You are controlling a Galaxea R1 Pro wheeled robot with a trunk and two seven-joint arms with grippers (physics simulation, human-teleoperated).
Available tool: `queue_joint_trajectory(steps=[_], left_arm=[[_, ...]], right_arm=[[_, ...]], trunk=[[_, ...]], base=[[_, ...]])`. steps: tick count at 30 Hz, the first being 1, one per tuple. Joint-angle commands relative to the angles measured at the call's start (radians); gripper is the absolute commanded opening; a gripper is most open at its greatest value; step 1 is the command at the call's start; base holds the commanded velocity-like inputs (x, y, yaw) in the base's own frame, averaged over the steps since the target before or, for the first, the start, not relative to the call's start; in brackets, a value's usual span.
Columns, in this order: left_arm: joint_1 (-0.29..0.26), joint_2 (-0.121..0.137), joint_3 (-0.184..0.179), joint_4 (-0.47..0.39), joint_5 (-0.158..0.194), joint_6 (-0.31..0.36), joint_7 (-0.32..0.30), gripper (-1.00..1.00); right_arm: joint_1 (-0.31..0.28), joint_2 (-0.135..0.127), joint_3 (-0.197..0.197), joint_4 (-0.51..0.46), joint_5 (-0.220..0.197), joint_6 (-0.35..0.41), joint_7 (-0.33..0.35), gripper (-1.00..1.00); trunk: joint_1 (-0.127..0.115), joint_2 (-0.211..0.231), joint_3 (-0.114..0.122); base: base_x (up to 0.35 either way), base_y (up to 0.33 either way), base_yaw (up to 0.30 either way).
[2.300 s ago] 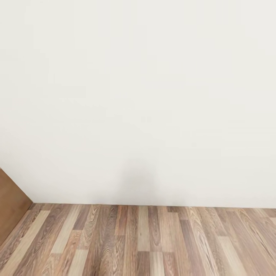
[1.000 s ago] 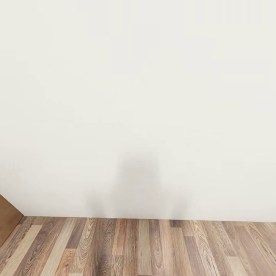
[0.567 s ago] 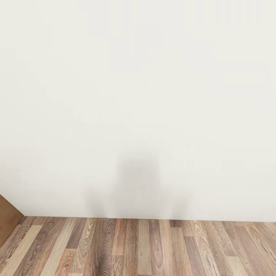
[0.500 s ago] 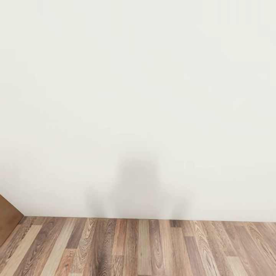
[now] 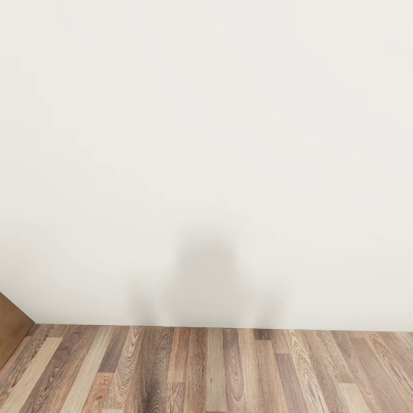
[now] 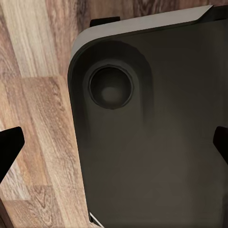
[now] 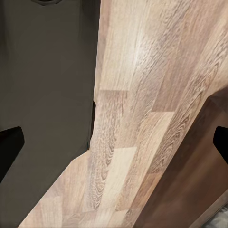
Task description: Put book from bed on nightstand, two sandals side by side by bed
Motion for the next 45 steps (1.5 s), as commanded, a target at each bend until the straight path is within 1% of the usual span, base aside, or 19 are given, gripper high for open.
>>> queue_joint_trajectory(steps=[1, 11, 28, 45], left_arm=[[-0.001, 0.0, -0.009, 0.001, 0.009, -0.004, 0.004, 1.0], [-0.001, 0.0, -0.009, 0.001, 0.009, -0.004, 0.004, 1.0], [-0.001, 0.001, -0.009, 0.001, 0.009, -0.004, 0.004, 1.0], [-0.001, 0.003, -0.01, 0.001, 0.009, -0.006, 0.004, 1.0]], right_arm=[[-0.001, 0.0, 0.008, 0.001, -0.001, 0.005, -0.003, 1.0], [-0.001, 0.001, 0.008, 0.002, -0.001, 0.005, -0.003, 1.0], [-0.001, 0.001, 0.008, 0.002, -0.001, 0.005, -0.003, 1.0], [-0.001, 0.002, 0.008, 0.0, 0.0, 0.005, -0.003, 1.0]], trunk=[[0.0, 0.0, -0.001], [0.0, 0.0, -0.001], [0.0, 0.0, -0.001], [0.0, 0.0, -0.001]], base=[[0.0, 0.0, -0.071], [0.0, 0.0, -0.103], [0.0, 0.0, -0.149], [0.0, 0.0, -0.032]])
